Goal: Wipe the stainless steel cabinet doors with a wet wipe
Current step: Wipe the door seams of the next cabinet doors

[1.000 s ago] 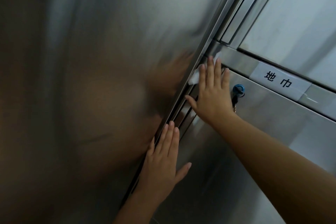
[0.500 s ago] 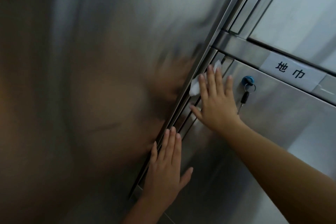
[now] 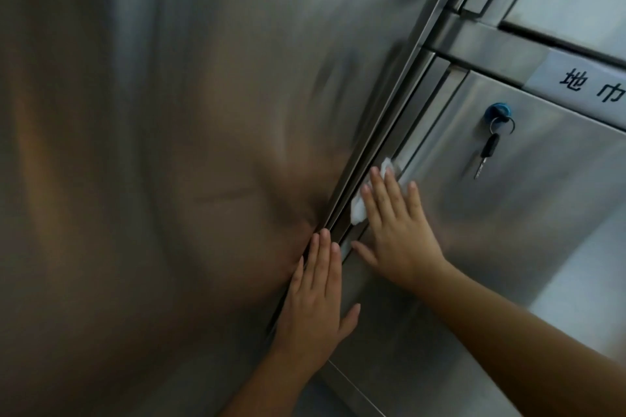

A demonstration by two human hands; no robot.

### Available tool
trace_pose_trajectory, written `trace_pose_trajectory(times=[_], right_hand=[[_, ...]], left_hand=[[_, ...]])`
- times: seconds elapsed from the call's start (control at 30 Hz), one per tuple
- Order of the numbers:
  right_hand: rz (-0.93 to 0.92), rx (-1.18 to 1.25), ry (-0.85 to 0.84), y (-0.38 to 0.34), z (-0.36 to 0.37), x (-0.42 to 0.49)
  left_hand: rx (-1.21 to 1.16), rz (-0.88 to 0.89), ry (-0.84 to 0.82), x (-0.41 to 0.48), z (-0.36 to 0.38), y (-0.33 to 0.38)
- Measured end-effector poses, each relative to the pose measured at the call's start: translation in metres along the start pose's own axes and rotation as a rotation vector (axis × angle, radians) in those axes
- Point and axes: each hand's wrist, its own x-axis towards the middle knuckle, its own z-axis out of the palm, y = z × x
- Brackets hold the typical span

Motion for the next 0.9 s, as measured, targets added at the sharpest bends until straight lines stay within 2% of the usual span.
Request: trace_pose_trajectory(times=[0.1, 0.23, 0.5, 0.67, 0.8, 0.9], right_hand=[[0.041, -0.055, 0.048, 0.01, -0.006, 0.006], [0.085, -0.012, 0.053, -0.001, -0.004, 0.01], [-0.102, -0.077, -0.011, -0.046, 0.028, -0.027], [0.046, -0.138, 0.118, -0.02, 0.014, -0.004], [0.083, -0.108, 0.091, -0.02, 0.009, 0.003], [0.034, -0.1, 0.056, -0.046, 0.023, -0.011]], left_hand=[[0.011, -0.015, 0.004, -0.004, 0.002, 0.001], [0.019, -0.034, 0.021, -0.008, 0.009, 0.001], [-0.031, -0.014, 0.043, -0.016, 0.015, -0.008], [-0.042, -0.003, 0.022, -0.023, 0.015, -0.014], [-0.009, -0.026, -0.011, -0.035, 0.02, -0.014], [0.023, -0.031, -0.049, -0.042, 0.021, -0.015]])
